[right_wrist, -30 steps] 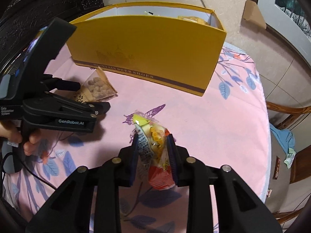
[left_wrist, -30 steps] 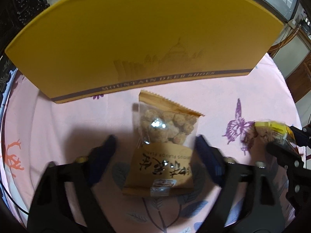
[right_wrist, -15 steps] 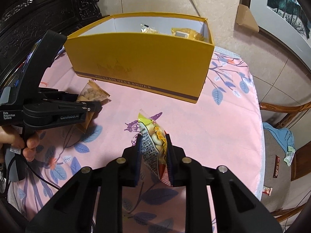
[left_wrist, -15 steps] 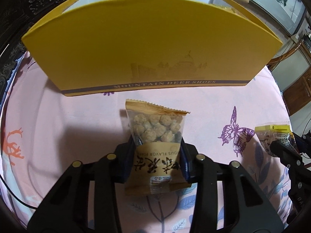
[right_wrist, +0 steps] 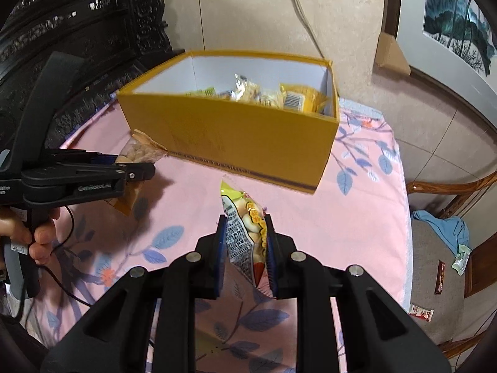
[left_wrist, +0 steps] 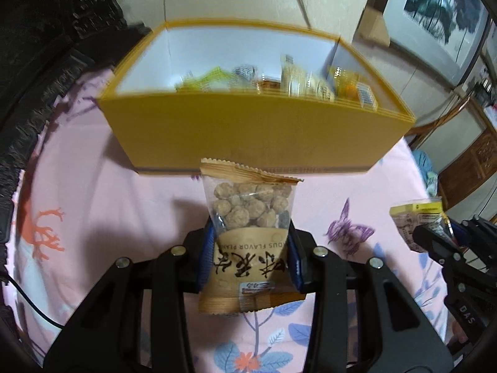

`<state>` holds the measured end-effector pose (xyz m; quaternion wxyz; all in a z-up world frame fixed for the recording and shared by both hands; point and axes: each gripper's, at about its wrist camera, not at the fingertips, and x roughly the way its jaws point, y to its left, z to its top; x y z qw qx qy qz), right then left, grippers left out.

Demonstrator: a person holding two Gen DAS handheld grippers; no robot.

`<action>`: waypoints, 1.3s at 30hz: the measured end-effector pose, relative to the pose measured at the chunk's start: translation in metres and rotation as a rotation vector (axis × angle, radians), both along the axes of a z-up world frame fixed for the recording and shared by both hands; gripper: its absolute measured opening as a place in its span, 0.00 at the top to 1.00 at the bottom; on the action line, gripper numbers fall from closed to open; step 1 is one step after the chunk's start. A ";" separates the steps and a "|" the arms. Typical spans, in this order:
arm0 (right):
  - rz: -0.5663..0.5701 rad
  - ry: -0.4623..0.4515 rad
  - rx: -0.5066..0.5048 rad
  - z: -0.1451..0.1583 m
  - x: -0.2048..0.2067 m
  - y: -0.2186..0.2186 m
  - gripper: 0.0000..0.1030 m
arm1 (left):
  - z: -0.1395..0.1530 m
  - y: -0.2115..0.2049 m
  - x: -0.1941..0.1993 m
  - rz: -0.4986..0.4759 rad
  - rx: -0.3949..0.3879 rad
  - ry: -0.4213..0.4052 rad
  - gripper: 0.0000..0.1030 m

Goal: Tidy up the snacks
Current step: 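Carry both snacks over the yellow box and open both tools to drop them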

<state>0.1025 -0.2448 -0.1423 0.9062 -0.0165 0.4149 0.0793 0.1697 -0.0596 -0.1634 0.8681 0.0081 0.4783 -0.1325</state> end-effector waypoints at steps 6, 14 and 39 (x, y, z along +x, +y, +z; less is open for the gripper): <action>0.001 -0.108 0.059 0.045 0.020 -0.003 0.79 | 0.054 0.010 0.007 0.034 -0.052 -0.113 0.61; 0.014 -0.285 0.081 0.104 0.078 -0.001 0.79 | 0.121 0.003 0.052 0.042 -0.097 -0.270 0.61; -0.122 -0.077 0.129 0.067 0.149 -0.012 0.01 | 0.114 -0.014 0.111 0.155 0.008 -0.248 0.02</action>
